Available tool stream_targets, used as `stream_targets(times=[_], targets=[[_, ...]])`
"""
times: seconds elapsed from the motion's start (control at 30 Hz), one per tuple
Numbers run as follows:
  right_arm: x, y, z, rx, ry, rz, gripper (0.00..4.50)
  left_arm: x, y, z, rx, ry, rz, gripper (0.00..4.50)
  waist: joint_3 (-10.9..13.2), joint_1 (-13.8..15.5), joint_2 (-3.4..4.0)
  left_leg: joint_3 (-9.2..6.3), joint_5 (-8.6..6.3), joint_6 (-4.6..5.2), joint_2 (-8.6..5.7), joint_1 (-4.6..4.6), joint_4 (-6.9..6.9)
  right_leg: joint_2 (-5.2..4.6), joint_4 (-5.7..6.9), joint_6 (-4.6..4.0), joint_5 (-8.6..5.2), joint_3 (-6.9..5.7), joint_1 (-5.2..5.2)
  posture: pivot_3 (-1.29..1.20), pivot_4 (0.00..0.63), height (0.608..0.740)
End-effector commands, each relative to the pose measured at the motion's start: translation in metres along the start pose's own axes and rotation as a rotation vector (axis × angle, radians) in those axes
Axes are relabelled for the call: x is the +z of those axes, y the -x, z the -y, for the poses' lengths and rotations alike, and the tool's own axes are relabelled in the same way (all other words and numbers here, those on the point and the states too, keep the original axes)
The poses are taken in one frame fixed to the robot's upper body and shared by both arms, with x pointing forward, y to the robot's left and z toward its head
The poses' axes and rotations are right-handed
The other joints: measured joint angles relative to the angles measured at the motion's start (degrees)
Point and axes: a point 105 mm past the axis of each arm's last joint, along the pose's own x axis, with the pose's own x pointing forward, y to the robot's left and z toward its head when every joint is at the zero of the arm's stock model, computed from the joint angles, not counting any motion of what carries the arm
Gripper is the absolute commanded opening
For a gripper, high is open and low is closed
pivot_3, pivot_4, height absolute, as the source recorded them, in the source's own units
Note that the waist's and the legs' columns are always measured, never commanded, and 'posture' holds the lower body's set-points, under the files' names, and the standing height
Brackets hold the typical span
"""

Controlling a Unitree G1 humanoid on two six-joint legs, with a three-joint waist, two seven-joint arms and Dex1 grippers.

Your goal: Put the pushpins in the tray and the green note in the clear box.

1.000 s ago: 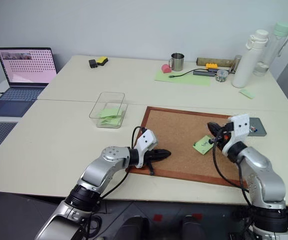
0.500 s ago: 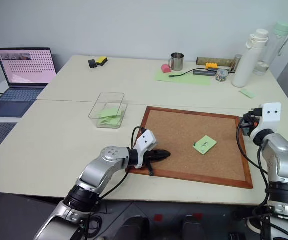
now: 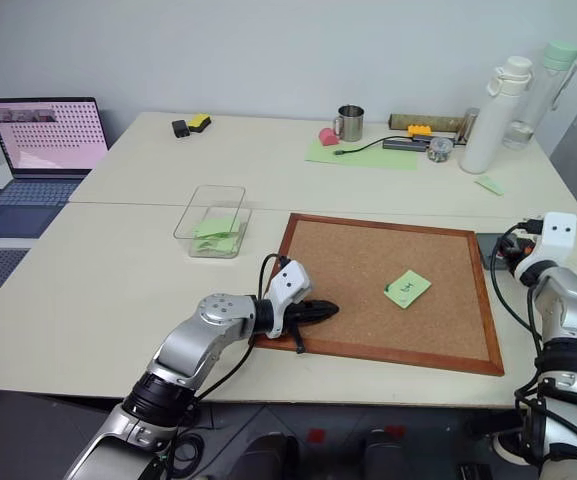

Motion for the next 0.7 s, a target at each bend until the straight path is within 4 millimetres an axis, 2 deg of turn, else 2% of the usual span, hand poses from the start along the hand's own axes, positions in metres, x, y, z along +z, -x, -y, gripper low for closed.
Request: stream_targets(times=[0.03, 0.1, 0.23, 0.4, 0.47, 0.7], targets=[[0.029, 0.009, -0.002, 0.052, 0.042, 0.108, 1.91, -0.005, 0.000, 0.002, -0.005, 0.006, -0.020, 0.00, 0.0, 0.0, 0.00, 0.00, 0.00, 0.00, 0.00, 0.00, 0.00, 0.00, 0.00, 0.00, 0.00, 0.00, 0.00, 0.00, 0.150, 0.740], [0.031, 0.015, -0.015, 0.127, 0.049, 0.122, 1.91, -0.005, 0.001, 0.003, -0.005, 0.006, -0.020, 0.00, 0.0, 0.0, 0.00, 0.00, 0.00, 0.00, 0.00, 0.00, -0.01, 0.00, 0.00, 0.00, 0.00, -0.01, 0.00, 0.00, 0.150, 0.740], [0.022, 0.057, -0.086, 0.524, 0.098, 0.113, 1.91, -0.006, 0.002, 0.003, -0.006, 0.006, -0.022, 0.00, 0.0, 0.2, 0.06, -0.10, 0.00, 0.00, 0.00, -0.09, -0.04, -0.02, -0.01, 0.00, 0.00, -0.09, -0.02, 0.00, 0.150, 0.740], [-0.001, 0.101, -0.137, 0.725, 0.142, 0.058, 1.91, -0.006, 0.003, 0.004, -0.007, 0.008, -0.024, 0.00, 0.0, 0.1, 0.16, -0.18, -0.01, 0.01, 0.00, -0.05, -0.04, -0.02, 0.00, 0.01, -0.01, -0.15, 0.02, 0.00, 0.150, 0.740], [-0.013, 0.111, -0.150, 0.751, 0.170, 0.032, 1.91, -0.006, 0.002, 0.005, -0.010, 0.008, -0.024, 0.00, 0.0, 0.1, 0.14, -0.19, -0.01, 0.01, 0.02, -0.04, 0.01, -0.02, -0.04, 0.01, -0.01, -0.14, 0.04, 0.00, 0.150, 0.740], [-0.039, 0.118, -0.174, 0.744, 0.169, 0.001, 1.91, -0.005, 0.001, 0.006, -0.025, 0.002, -0.029, 0.00, 0.0, 0.2, 0.13, -0.16, -0.01, 0.00, 0.01, -0.03, 0.02, -0.02, -0.06, 0.01, -0.03, -0.10, 0.01, 0.00, 0.150, 0.740]])
